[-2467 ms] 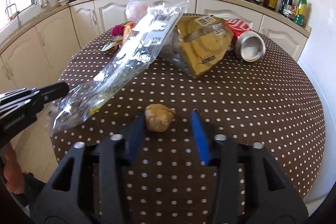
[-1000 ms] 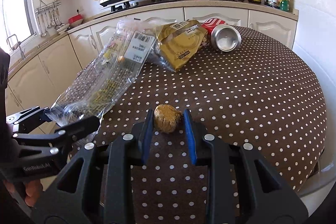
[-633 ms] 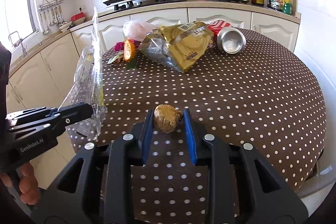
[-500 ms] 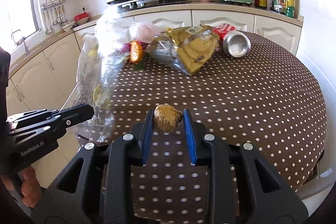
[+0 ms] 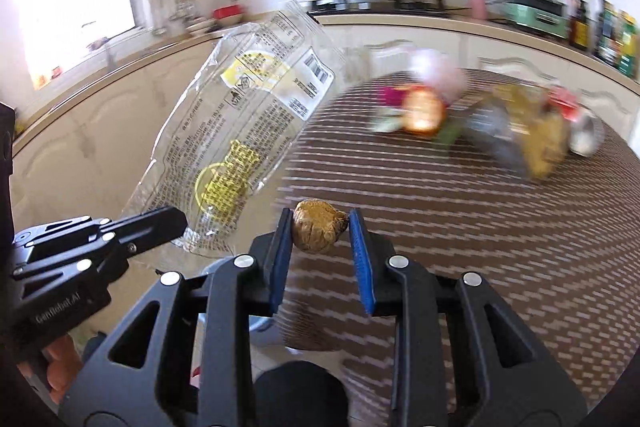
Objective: Collect trash
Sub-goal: 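Carry the plastic bag and nut over the blue bin with both grippers, then open both grippers to drop the bag and nut into the bin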
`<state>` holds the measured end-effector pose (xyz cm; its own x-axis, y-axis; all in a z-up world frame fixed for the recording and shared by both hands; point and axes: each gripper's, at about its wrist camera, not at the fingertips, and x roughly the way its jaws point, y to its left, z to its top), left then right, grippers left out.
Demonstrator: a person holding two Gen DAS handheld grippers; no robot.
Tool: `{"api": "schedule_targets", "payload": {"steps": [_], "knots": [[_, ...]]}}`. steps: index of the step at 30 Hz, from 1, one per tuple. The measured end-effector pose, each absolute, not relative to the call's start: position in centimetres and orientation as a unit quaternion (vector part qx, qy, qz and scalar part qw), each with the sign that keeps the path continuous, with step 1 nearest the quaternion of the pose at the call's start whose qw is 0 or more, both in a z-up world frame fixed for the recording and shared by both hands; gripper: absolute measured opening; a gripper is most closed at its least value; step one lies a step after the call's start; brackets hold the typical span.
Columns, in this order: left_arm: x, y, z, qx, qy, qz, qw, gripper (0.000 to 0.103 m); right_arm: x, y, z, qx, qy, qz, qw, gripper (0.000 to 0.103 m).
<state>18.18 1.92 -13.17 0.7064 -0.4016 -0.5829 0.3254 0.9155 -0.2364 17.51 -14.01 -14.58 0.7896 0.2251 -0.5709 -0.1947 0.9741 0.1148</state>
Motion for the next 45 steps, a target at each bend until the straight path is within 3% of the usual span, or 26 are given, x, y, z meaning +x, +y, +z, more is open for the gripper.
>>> {"api": "schedule_targets", "payload": {"steps": [9,18,24,26,31,32,45], "knots": [[23.6,13.4,-22.4,-0.113,0.433,-0.068,0.892,0.002,25.5,-2.6,-21.7,0.007,0.385,0.211,0.899,0.028],[32.4,20.6,-36.4,-0.163,0.579,-0.001,0.799,0.003,34.2,6.0,-36.0,0.016,0.528,0.235,0.816,0.028],[35.4,21.5,-43.2,-0.194,0.632,0.0,0.751,0.005,38.6,7.8,-44.1,0.016,0.59,0.214,0.778,0.028],[36.5,21.2,-44.1,-0.191,0.637,0.001,0.747,0.009,39.0,7.9,-46.0,0.012,0.599,0.208,0.773,0.028],[37.2,21.7,-45.4,-0.186,0.646,0.035,0.739,0.046,39.7,7.4,-48.0,0.033,0.613,0.195,0.765,0.029],[36.8,21.7,-45.7,-0.19,0.646,0.038,0.738,0.049,40.0,7.3,-48.0,0.035,0.612,0.193,0.766,0.029],[36.4,23.0,-47.1,-0.184,0.647,0.069,0.737,0.057,40.1,8.0,-49.5,0.034,0.611,0.193,0.767,0.029]]}}
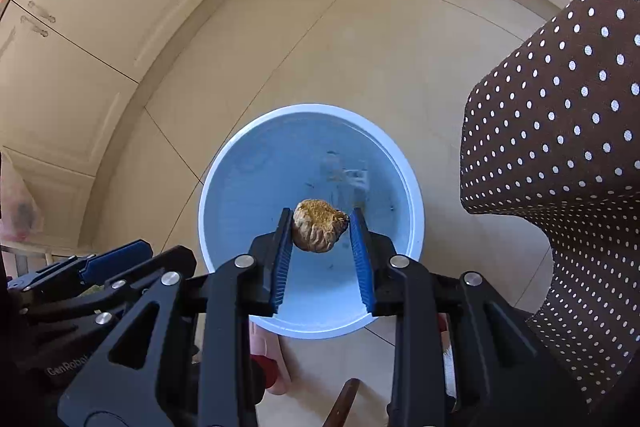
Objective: Collect trash
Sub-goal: 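Open both grippers to drop the bag and nut into the bin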
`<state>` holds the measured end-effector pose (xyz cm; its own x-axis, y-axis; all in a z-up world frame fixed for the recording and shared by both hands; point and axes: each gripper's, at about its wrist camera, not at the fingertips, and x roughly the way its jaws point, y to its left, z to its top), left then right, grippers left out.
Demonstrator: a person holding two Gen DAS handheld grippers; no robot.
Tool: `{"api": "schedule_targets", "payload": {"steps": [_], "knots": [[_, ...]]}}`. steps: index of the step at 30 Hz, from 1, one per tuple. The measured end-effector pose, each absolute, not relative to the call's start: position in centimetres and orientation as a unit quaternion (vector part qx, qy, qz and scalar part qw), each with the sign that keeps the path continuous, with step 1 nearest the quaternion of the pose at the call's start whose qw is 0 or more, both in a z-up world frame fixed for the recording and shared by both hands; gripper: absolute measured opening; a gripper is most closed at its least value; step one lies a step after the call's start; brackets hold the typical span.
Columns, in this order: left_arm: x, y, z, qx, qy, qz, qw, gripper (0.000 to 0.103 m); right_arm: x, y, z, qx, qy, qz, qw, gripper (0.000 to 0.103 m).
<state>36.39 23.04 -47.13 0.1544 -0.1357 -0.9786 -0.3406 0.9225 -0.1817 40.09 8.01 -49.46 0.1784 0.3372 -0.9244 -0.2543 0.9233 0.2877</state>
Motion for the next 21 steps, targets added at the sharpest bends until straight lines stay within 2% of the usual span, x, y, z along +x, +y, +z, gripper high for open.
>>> {"api": "schedule_targets", "payload": {"steps": [8,12,21], "knots": [[35.8,23.9,-46.7,-0.185,0.641,0.072,0.742,0.058,39.8,8.1,-49.3,0.035,0.603,0.199,0.772,0.03],[35.6,24.4,-46.4,-0.193,0.636,0.074,0.744,0.059,39.8,8.1,-48.9,0.031,0.597,0.194,0.778,0.048],[34.3,23.9,-43.4,-0.189,0.609,0.056,0.768,0.061,38.1,7.8,-45.5,-0.018,0.562,0.185,0.806,0.048]]}}
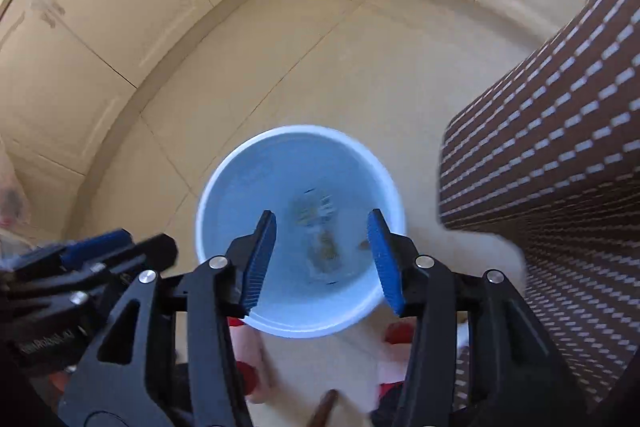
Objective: Collect trash
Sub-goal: 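Open both grippers to drop the bag and nut into the bin, then grasp the white wrapper with the left gripper while the right gripper grasps the gold snack bag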
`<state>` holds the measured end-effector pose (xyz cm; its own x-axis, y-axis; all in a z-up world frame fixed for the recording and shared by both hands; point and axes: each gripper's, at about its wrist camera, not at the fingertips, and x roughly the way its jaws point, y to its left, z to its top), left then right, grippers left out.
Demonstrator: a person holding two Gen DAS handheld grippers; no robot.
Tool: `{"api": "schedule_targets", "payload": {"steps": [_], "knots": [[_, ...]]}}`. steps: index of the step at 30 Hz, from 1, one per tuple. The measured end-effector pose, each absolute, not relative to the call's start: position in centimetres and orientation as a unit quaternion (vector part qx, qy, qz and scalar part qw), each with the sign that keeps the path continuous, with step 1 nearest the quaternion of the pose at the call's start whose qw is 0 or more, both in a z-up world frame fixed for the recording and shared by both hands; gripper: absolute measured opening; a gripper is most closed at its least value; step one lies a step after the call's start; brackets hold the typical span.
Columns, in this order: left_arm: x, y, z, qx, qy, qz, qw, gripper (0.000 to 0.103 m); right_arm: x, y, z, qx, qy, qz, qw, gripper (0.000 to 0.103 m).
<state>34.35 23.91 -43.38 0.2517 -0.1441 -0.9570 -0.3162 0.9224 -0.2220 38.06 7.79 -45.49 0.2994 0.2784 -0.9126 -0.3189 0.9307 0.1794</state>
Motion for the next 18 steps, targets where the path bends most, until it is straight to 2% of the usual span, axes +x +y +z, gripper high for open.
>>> {"api": "schedule_targets", "payload": {"steps": [4,8,15,18], "knots": [[32.2,23.7,-39.6,-0.189,0.573,0.051,0.796,0.061,35.7,7.7,-41.0,-0.061,0.516,0.183,0.835,0.048],[29.6,22.6,-33.6,-0.18,0.518,0.041,0.835,0.061,32.6,6.3,-35.2,-0.074,0.464,0.175,0.865,0.048],[25.4,18.2,-22.4,-0.161,0.411,0.003,0.897,0.065,27.0,1.3,-22.3,-0.066,0.347,0.149,0.924,0.051],[24.2,15.2,-18.3,-0.142,0.369,-0.02,0.918,0.07,25.0,-2.1,-18.1,-0.052,0.309,0.131,0.941,0.051]]}}
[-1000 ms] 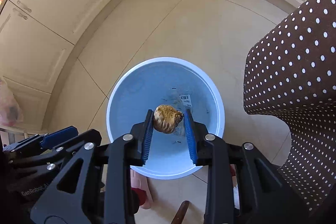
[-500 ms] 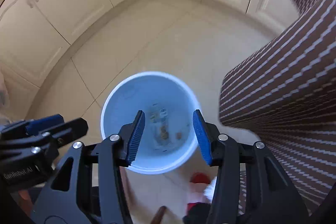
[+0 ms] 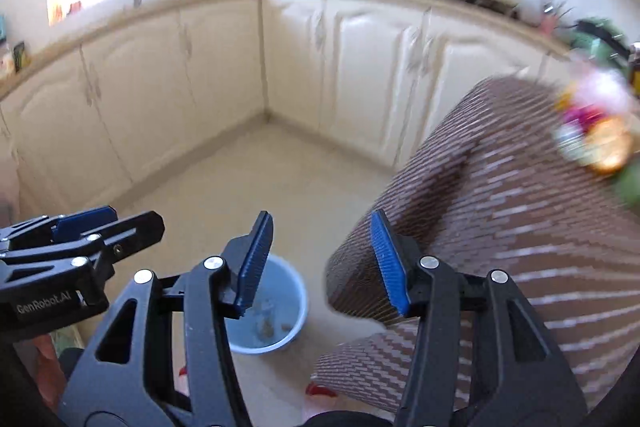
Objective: Collect trash
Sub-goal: 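Grasp the white wrapper with the left gripper while the right gripper grasps the gold snack bag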
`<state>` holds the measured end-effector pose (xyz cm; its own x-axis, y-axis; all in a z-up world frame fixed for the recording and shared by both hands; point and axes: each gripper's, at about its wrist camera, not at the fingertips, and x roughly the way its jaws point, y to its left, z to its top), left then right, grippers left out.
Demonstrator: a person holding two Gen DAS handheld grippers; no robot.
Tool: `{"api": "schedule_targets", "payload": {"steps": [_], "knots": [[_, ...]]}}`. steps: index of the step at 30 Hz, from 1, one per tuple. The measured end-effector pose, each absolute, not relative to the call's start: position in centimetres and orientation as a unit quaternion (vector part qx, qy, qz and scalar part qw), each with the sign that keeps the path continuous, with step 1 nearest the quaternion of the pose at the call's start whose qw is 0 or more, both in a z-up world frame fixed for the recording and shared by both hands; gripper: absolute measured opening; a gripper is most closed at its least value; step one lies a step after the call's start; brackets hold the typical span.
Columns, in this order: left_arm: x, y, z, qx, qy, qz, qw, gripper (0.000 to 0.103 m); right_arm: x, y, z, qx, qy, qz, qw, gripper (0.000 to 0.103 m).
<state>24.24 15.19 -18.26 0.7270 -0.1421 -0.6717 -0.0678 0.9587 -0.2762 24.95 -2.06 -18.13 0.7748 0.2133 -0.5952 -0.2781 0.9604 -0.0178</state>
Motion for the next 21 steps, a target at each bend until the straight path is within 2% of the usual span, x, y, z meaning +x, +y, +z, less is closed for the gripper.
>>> {"api": "schedule_targets", "payload": {"steps": [5,10,16,21], "knots": [[23.8,8.3,-13.2,-0.096,0.332,-0.076,0.935,0.072,22.2,-8.6,-13.4,-0.034,0.263,0.089,0.96,0.054],[25.0,1.2,-10.7,-0.051,0.321,-0.128,0.937,0.072,20.9,-16.9,-11.1,-0.007,0.246,0.021,0.969,0.054],[26.9,-5.6,-10.7,-0.028,0.33,-0.172,0.928,0.072,20.9,-25.9,-11.0,0.025,0.25,-0.062,0.966,0.056],[30.2,-10.0,-11.8,-0.008,0.354,-0.178,0.918,0.072,21.6,-30.8,-11.6,0.091,0.281,-0.063,0.953,0.057]]}}
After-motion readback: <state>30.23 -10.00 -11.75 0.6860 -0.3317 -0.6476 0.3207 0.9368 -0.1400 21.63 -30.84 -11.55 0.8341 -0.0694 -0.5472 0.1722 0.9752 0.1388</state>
